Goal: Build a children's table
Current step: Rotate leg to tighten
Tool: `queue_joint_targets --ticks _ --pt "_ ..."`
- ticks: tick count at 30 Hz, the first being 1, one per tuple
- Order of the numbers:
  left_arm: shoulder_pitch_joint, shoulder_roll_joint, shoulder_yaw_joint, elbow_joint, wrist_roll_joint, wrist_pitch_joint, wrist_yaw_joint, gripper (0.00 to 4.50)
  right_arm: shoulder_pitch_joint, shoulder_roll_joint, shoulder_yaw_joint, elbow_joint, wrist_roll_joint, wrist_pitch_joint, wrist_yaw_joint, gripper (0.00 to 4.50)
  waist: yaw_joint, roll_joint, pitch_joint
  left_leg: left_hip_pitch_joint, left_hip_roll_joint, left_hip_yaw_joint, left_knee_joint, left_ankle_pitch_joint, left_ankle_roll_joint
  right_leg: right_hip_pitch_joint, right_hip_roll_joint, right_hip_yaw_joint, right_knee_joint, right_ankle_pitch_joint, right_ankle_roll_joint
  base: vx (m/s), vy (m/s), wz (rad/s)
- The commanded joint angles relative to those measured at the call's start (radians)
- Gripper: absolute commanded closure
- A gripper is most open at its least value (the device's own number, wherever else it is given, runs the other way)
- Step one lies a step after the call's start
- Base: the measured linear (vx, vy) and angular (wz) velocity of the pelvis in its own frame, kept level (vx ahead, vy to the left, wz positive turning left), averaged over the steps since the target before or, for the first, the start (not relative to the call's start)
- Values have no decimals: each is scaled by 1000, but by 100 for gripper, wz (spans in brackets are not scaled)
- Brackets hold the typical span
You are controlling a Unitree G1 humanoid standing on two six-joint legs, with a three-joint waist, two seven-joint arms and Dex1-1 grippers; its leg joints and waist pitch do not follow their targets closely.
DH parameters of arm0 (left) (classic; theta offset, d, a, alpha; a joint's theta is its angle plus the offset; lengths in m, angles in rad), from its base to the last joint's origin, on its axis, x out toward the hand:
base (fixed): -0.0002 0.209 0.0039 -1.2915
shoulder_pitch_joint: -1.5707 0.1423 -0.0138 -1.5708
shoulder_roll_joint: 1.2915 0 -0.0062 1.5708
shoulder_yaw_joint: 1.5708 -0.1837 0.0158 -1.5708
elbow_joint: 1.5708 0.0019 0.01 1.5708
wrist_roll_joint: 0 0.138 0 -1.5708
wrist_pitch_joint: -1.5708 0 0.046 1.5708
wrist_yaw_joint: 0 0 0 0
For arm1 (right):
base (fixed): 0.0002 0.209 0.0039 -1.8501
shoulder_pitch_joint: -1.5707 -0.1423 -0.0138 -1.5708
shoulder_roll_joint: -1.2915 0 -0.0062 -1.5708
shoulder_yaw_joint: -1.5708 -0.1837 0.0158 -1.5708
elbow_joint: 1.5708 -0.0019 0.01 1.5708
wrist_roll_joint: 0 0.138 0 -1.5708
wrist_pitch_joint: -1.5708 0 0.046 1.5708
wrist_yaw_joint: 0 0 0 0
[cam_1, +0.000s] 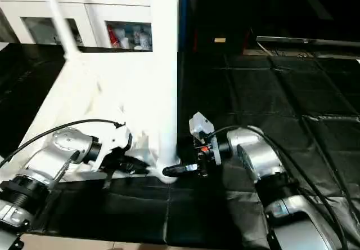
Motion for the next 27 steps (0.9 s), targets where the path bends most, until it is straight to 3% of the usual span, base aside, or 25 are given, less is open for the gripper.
queue_joint_targets --ticks 1,5,18,23,27 --pt "1 -7 -41 -37 -10 -15 -56 450 -15 2 8 7 12 -5 29 81 -2 -8 -60 -9 -4 27 -69 -189 57 61 -30 31 -65 -234 -235 0 0 0" --pt "4 -4 -46 -46 -7 -19 -66 450 -21 6 14 31 8 -4 46 113 0 -7 -63 -12 -5 27 -66 -168 56 63 -30 31 -60 -196 -245 0 0 0" --pt "8 5 -48 -54 -5 -15 -70 450 -34 19 13 59 4 -7 81 225 1 -7 -64 -13 -4 26 -65 -160 56 63 -29 30 -58 -192 -244 0 0 0" --pt "11 -6 -40 -52 -3 16 -36 450 -18 32 4 33 18 37 57 239 0 -6 -63 -13 -6 26 -66 -173 52 64 -29 30 -61 -212 -239 0 0 0" --pt "-5 -41 -11 -30 6 67 58 450 10 65 -21 -2 13 77 -73 241 -1 -5 -58 -13 -7 26 -69 -198 36 64 -29 30 -67 -261 -221 0 0 0"
